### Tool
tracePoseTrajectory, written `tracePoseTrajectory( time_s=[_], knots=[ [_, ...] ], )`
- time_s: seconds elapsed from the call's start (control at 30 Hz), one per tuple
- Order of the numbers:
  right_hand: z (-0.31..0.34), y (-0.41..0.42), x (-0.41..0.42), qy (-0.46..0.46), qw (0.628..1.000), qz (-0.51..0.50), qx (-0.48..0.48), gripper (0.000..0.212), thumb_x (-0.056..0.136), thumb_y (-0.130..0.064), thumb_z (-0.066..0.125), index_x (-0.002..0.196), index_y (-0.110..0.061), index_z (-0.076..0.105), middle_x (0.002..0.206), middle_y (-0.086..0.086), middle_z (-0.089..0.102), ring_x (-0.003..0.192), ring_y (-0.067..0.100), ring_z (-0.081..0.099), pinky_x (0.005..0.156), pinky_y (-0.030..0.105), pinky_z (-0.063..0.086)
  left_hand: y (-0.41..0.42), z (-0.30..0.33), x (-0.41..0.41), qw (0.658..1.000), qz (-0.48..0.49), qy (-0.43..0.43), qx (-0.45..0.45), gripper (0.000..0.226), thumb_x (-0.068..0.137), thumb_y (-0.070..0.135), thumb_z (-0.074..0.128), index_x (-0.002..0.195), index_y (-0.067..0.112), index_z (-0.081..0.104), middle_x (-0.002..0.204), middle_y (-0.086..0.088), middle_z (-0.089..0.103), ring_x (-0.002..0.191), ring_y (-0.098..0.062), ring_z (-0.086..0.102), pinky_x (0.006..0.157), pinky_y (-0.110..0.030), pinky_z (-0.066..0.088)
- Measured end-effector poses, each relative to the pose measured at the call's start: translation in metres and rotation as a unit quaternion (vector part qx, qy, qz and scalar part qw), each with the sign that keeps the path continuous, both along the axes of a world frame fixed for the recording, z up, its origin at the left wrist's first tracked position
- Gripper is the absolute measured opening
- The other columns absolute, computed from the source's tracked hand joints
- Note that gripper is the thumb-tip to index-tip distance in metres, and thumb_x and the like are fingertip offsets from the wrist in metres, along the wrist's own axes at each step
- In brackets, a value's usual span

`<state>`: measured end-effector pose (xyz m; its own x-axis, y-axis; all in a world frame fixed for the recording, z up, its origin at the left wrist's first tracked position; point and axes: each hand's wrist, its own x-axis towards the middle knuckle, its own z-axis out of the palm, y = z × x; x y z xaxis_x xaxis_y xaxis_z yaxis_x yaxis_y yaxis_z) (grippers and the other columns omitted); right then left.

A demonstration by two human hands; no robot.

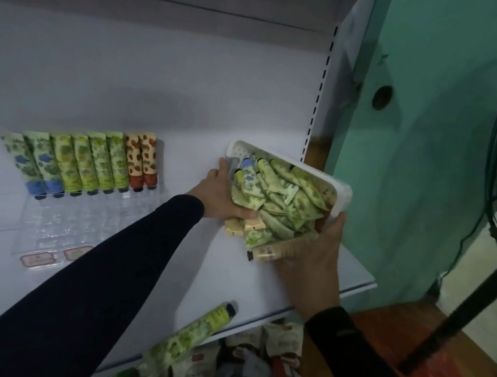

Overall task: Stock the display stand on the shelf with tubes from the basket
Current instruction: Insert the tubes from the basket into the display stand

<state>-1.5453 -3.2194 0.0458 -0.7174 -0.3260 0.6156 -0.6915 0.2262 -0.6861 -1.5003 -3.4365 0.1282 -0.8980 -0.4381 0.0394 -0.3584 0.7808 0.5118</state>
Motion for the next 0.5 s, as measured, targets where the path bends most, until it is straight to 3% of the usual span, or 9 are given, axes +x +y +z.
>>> tracePoseTrajectory(
  time_s=[0.17,0.27,0.33,0.5],
  knots=[
    [0.005,0.011,0.000,0.016,0.999,-0.001,0.042,0.136,0.075,-0.020,0.082,0.135,-0.049,-0.036,0.161,0.008,0.000,0.148,0.022,0.016,0.116,0.036,0.029,-0.006,0.006,0.010,0.993,-0.006,-0.064,0.096,0.164,0.049,0.054,0.092,0.146,0.018,-0.035,0.163,-0.009,0.018,0.145,-0.026,0.027,0.116,-0.043,0.030],
    [0.004,0.011,0.005,-0.022,0.999,0.003,0.049,0.133,0.078,-0.016,0.078,0.134,-0.036,-0.040,0.161,0.008,-0.003,0.148,0.021,0.014,0.114,0.030,0.027,-0.002,0.002,0.018,0.989,-0.001,-0.058,0.133,0.165,0.047,0.036,0.094,0.143,0.018,-0.039,0.151,-0.007,0.042,0.131,-0.026,0.047,0.109,-0.045,0.042],
    [0.004,0.011,0.006,-0.054,0.997,0.011,0.053,0.131,0.077,-0.017,0.079,0.139,-0.026,-0.036,0.161,0.009,-0.002,0.148,0.021,0.012,0.113,0.027,0.024,0.000,-0.004,0.023,0.990,0.001,-0.053,0.133,0.167,0.041,0.035,0.092,0.144,0.018,-0.038,0.140,-0.006,0.054,0.121,-0.025,0.055,0.104,-0.045,0.047],
    [0.008,0.019,0.009,-0.075,0.993,0.007,0.093,0.145,0.064,-0.035,0.088,0.145,-0.021,-0.032,0.160,0.009,0.004,0.145,0.024,0.021,0.106,0.027,0.027,0.008,-0.010,0.034,0.994,-0.029,-0.059,0.083,0.134,0.067,0.015,0.088,0.153,0.019,-0.015,0.132,-0.001,0.054,0.114,-0.024,0.058,0.096,-0.038,0.052]
  ],
)
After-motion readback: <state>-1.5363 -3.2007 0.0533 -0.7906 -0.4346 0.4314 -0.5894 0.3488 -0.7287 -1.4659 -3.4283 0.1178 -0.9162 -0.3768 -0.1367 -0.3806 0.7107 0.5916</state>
